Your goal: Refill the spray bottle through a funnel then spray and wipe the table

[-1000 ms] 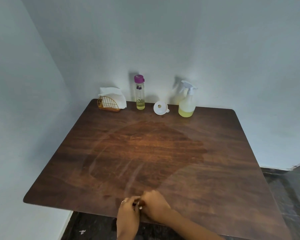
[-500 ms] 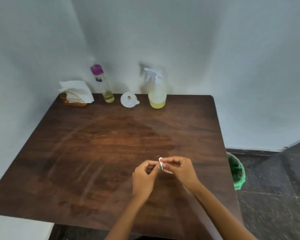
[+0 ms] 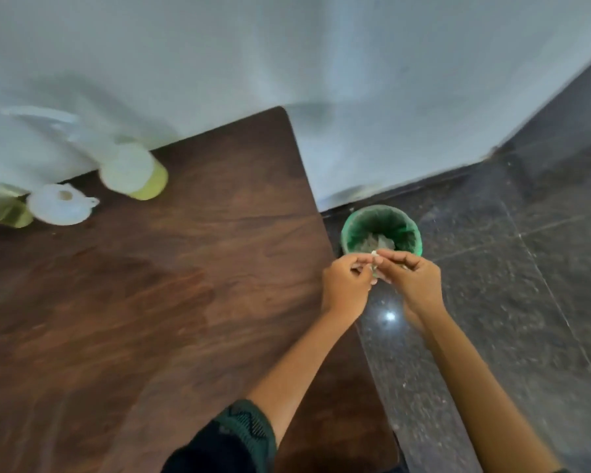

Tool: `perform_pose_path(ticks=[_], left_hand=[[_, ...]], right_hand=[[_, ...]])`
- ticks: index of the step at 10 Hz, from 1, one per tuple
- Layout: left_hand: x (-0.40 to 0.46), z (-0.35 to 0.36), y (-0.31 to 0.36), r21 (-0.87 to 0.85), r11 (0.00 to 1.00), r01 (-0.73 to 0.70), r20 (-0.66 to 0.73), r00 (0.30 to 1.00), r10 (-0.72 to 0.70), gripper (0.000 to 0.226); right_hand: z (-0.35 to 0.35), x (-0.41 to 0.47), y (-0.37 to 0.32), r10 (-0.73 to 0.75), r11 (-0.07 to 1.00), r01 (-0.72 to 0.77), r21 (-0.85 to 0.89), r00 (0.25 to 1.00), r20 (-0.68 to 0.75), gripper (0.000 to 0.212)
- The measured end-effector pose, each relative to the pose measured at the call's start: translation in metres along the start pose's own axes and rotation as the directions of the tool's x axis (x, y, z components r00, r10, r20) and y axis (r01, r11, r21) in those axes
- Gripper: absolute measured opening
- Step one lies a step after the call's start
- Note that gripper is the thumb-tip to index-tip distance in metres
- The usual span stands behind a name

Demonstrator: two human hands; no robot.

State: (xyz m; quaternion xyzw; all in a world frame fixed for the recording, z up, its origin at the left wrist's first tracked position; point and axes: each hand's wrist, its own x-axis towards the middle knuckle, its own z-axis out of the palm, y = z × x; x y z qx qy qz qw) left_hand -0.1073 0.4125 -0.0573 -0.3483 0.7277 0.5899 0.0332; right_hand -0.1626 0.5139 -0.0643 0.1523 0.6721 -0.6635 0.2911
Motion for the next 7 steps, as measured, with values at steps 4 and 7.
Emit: perform_pose_path(ticks=[4, 7], left_hand=[[0.128, 0.105, -0.012, 0.464, 0.873, 0.152, 0.231, 0.930, -0.285, 0.049], [0.134, 0.105, -0.028, 0.536, 0.834, 0.132, 0.281, 0.904, -0.323, 0.050]], right_hand=[[-0.059, 0.196, 0.063, 0.116, 0.932, -0.218, -0.291, 0.937, -0.329, 0.012], [-0.070, 0.196, 0.078, 0.049, 0.876, -0.225, -0.426, 0.921, -0.386, 0.016]])
